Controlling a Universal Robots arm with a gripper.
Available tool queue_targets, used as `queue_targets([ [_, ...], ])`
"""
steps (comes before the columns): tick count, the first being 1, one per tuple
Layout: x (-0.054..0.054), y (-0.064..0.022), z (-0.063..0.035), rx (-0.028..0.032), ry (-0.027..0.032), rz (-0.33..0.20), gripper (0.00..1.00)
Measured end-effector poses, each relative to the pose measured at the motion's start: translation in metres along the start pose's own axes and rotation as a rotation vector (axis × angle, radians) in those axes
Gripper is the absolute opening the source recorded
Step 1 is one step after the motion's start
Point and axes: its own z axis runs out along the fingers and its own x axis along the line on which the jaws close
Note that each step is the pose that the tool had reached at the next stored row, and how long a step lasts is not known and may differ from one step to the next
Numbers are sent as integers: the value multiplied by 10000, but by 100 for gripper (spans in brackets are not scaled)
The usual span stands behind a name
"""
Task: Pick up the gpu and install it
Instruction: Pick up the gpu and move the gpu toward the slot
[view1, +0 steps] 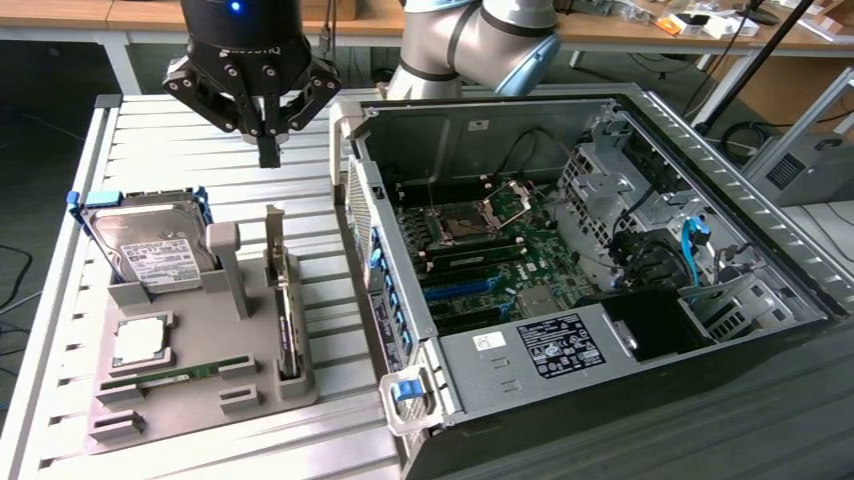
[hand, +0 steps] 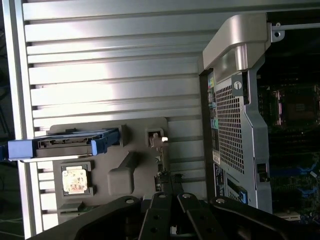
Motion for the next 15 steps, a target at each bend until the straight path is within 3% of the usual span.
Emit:
queue_targets([
  [5,1,0,0,1,0,1,11],
  [6,1,0,0,0,0,1,24],
  [9,1,0,0,0,0,1,42],
  [10,1,0,0,0,0,1,42],
  [11,1,0,0,0,0,1,48],
  [15,1,-3,0,0,1,2,48],
])
